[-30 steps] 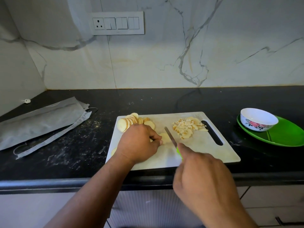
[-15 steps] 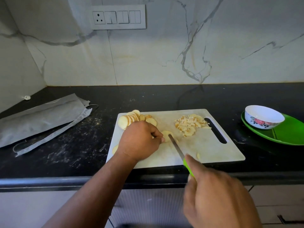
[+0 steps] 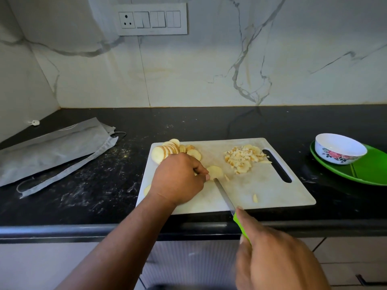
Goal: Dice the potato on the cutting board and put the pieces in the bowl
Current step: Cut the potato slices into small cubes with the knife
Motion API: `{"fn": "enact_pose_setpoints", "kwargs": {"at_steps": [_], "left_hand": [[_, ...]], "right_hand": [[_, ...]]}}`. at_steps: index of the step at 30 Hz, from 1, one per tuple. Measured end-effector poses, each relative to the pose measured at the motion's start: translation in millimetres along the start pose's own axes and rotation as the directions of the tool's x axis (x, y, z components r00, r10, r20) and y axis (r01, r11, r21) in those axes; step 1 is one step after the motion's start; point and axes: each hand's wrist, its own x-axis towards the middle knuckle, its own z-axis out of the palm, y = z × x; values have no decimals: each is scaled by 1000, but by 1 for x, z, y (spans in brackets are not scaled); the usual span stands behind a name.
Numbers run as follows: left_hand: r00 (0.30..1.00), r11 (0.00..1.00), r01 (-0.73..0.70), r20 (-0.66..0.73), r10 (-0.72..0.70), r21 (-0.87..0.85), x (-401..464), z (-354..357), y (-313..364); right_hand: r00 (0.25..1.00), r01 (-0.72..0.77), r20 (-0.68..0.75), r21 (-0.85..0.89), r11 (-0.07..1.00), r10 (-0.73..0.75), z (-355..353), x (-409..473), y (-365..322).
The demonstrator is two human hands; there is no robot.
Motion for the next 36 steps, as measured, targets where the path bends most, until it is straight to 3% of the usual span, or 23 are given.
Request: {"fn": "enact_pose_setpoints", "kwargs": {"at_steps": [7, 11, 19, 28, 33, 36], "left_hand": [[1000, 1000, -6, 7, 6, 5, -2, -3, 3], [1000, 1000, 4, 9, -4, -7, -2, -3, 5], [1000, 1000, 3, 18, -3, -11, -2, -4, 5], [998, 1000, -17, 53, 16, 21, 0, -7, 4], [945, 952, -183, 310, 103, 243, 22, -36, 21], [880, 920, -302, 443, 170, 248, 41, -47, 32]], "right_hand": [[982, 32, -185, -4, 999, -33, -7, 26, -11], [976, 28, -215, -27, 999, -33, 2, 47, -20], [985, 18, -173, -6, 1000, -19, 15, 52, -21], [1000, -25, -4, 54, 998, 25, -9, 0, -5], [984, -93, -144, 98, 991, 107, -30, 1, 15], [969, -120, -203, 122, 985, 143, -33, 9, 24]]}}
